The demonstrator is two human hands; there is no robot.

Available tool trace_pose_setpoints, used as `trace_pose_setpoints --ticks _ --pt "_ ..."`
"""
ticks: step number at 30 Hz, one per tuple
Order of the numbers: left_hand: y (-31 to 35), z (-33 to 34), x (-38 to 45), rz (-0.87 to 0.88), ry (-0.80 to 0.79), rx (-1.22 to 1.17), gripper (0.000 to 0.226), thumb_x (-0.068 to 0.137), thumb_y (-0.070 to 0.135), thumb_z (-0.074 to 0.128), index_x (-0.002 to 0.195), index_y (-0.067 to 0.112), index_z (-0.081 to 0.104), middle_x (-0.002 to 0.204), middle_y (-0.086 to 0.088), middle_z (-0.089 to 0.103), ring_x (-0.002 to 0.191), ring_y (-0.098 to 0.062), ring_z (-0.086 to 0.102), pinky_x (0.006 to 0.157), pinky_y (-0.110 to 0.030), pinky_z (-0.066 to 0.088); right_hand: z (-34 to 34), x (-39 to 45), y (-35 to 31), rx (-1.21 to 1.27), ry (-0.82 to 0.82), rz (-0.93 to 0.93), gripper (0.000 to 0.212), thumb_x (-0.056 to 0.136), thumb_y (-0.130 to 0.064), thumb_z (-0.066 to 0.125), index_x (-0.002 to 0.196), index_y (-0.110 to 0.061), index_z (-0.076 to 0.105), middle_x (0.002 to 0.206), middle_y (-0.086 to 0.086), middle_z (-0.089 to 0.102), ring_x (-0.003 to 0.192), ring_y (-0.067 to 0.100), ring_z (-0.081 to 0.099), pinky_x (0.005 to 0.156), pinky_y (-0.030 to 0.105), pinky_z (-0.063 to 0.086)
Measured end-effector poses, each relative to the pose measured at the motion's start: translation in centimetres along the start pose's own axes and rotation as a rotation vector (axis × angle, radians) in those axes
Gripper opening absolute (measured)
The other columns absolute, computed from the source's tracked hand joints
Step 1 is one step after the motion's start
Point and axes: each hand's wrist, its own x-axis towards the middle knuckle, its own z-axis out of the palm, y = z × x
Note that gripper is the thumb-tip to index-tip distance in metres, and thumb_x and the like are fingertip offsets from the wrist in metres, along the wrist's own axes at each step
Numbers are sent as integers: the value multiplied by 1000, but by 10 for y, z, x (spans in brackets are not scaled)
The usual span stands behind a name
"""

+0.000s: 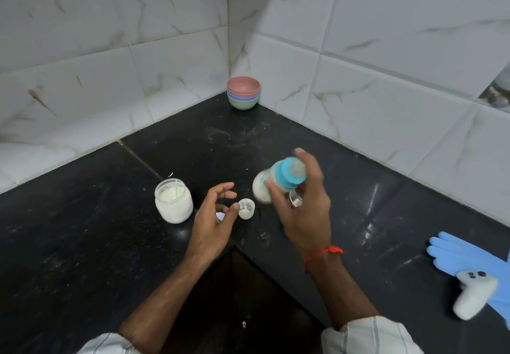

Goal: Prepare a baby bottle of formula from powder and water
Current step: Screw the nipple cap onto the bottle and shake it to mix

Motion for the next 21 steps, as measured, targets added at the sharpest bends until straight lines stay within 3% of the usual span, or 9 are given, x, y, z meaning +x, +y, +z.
trace_pose_setpoints --ticks 2,3,8,10,12,15,19,21 --pt "2 2 0 10 -14 3 43 94 13 66 130 33 56 114 11 65 80 -8 61 77 -13 48 3 -3 10 -109 -222 63 73 90 -29 77 148 -39 35 137 -19 52 121 1 53 107 39 50" --pt "3 3 0 20 -21 6 43 94 13 67 130 33 56 114 12 65 80 -6 61 77 -13 49 3 -4 11 -116 -237 64 73 90 -30 76 148 -41 34 137 -16 53 121 1 53 106 40 50" --pt "2 2 4 11 -6 -15 43 94 11 66 127 36 56 114 11 65 80 -11 61 79 -17 49 -2 7 -2 81 143 -31 73 87 -18 80 145 -29 37 141 0 57 128 17 59 105 35 52" --pt "4 3 3 12 -10 -9 43 94 11 66 126 38 56 114 11 65 78 -8 60 78 -16 49 2 7 7 1 -18 -6 72 89 -19 78 147 -33 37 141 -14 52 128 1 53 109 32 48" --pt "5 4 2 23 -14 -9 43 93 11 66 126 38 56 114 11 65 78 -4 59 78 -14 49 5 2 20 -102 -230 70 75 90 -27 76 149 -42 32 134 -19 50 121 -3 52 109 40 48" --pt "6 4 3 35 -9 -15 44 93 11 66 124 40 55 113 11 65 79 -7 60 78 -14 49 -4 6 10 8 -123 82 77 89 -27 77 151 -39 33 142 -8 54 127 10 57 107 42 51" --pt "2 5 2 20 -5 -6 42 93 12 67 125 37 56 114 9 66 82 -14 62 78 -11 47 -10 12 -15 97 153 -74 77 85 -18 81 146 -32 36 142 -2 57 126 15 61 103 29 53" --pt "4 7 1 30 -8 -5 42 93 11 67 126 36 56 113 8 66 78 -8 61 78 -9 46 -5 11 -2 34 -30 -18 75 88 -20 79 148 -34 37 140 -9 55 126 2 55 107 31 49"
